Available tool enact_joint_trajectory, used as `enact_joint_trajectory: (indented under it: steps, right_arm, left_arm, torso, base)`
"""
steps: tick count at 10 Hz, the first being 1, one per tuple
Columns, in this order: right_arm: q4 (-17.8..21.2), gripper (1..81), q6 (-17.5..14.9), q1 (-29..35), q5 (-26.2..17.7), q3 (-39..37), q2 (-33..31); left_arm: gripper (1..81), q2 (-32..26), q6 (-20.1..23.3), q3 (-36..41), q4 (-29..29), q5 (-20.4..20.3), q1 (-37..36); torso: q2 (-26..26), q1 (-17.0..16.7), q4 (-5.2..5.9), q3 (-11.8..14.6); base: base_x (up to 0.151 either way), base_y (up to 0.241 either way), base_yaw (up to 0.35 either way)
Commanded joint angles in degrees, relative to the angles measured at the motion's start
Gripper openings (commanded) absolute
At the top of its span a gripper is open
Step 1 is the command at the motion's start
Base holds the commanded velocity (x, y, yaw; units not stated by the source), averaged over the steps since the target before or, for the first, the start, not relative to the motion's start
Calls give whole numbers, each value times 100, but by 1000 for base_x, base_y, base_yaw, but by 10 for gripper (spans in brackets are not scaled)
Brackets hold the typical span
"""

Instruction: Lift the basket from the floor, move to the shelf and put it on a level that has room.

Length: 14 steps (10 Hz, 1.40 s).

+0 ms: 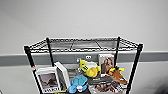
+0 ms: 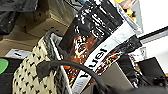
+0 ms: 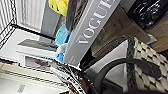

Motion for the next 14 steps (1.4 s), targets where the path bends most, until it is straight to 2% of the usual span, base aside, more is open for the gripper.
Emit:
enact_joint_trajectory:
  steps: [1, 3, 7, 9, 14]
  right_arm:
    - [-440, 10, -74, 687, 3, 952, -364]
    - [-440, 10, -74, 731, 73, 1322, -584]
    - [-580, 10, -65, 775, 205, 1884, -953]
    - [-580, 10, -65, 837, 205, 2122, -1130]
    - [-615, 10, -38, 1144, 267, 2659, -1464]
  left_arm:
    - [10, -509, 49, 1118, 490, -144, -706]
    - [10, -773, 48, 1531, 648, -425, -706]
    - [10, -1159, 49, 2085, 754, -530, -741]
    - [10, -1511, 40, 2410, 921, -794, -767]
    - [10, -1890, -22, 3045, 922, -848, -1180]
  torso:
    - [0, 0, 0, 0]
    - [0, 0, 0, 0]
    - [0, 0, 0, 0]
    - [0, 0, 0, 0]
    - [0, 0, 0, 0]
  base:
    - [0, 0, 0]
    - [0, 0, 0]
    - [0, 0, 0]
    - [0, 0, 0]
    - [0, 0, 0]
